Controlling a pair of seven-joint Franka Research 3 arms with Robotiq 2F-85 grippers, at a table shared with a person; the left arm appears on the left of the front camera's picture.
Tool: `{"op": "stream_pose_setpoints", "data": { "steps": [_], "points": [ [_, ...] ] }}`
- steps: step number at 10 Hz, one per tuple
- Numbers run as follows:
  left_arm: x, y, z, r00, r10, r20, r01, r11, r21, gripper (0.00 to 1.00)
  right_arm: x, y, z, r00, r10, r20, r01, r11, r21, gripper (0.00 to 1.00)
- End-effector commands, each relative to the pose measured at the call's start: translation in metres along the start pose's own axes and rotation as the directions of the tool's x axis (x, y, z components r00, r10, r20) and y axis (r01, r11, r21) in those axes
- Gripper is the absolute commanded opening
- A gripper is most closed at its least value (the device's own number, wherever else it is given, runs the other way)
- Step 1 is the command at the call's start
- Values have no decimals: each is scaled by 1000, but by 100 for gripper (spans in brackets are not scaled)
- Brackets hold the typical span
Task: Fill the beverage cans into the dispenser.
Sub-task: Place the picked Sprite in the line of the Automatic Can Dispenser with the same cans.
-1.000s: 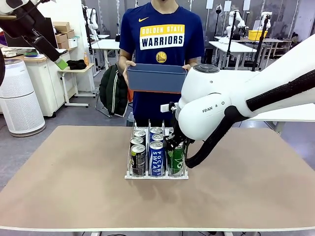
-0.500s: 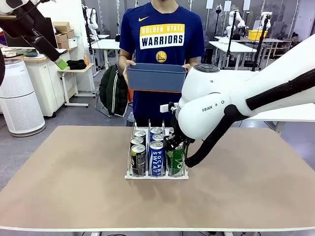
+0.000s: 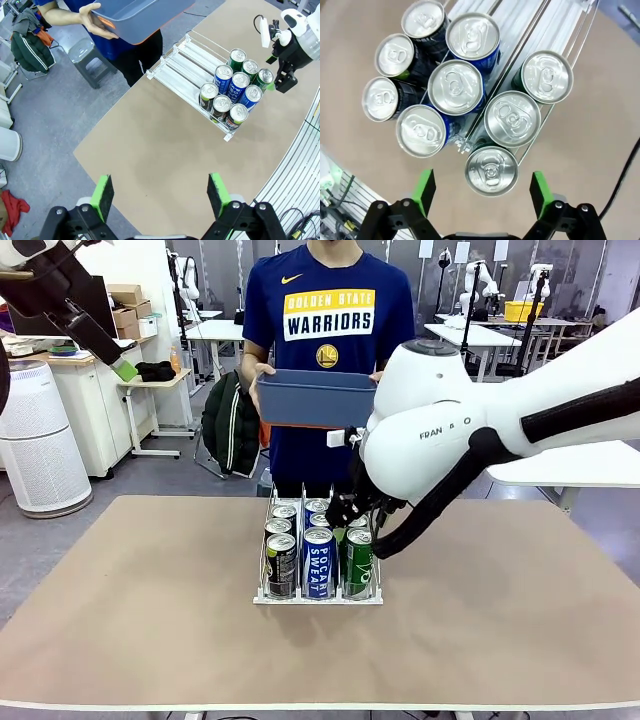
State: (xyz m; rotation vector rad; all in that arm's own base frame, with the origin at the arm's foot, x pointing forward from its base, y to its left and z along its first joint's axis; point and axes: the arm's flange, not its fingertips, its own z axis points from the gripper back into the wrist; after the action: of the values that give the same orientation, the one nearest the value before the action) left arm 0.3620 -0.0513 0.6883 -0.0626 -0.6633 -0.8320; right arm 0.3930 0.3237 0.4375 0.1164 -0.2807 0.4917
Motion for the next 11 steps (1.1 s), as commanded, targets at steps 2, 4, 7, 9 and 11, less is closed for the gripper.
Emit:
{"op": "stream_pose_setpoints", "data": {
  "steps": [2,4,7,9,11],
  "points": [
    [-6,-2,-1,1000,4,-5,-4,1000,-1,100,-1,-1,-8,1000,20,-5,-20,1000,-12,100],
    [-6,-2,-1,1000,4,-5,-4,1000,-1,100,-1,-1,-8,1000,20,-5,-20,1000,-12,100],
    [-6,-2,-1,1000,4,-5,-4,1000,-1,100,-2,-2,6,990,142,-7,-142,990,-17,100],
    [-6,-2,-1,1000,4,-5,-4,1000,-1,100,-2,-25,57,938,341,58,-341,940,-7,100],
    [-6,-2,-1,1000,4,-5,-4,1000,-1,100,7,-54,102,890,453,41,-455,886,93,100]
  ]
}}
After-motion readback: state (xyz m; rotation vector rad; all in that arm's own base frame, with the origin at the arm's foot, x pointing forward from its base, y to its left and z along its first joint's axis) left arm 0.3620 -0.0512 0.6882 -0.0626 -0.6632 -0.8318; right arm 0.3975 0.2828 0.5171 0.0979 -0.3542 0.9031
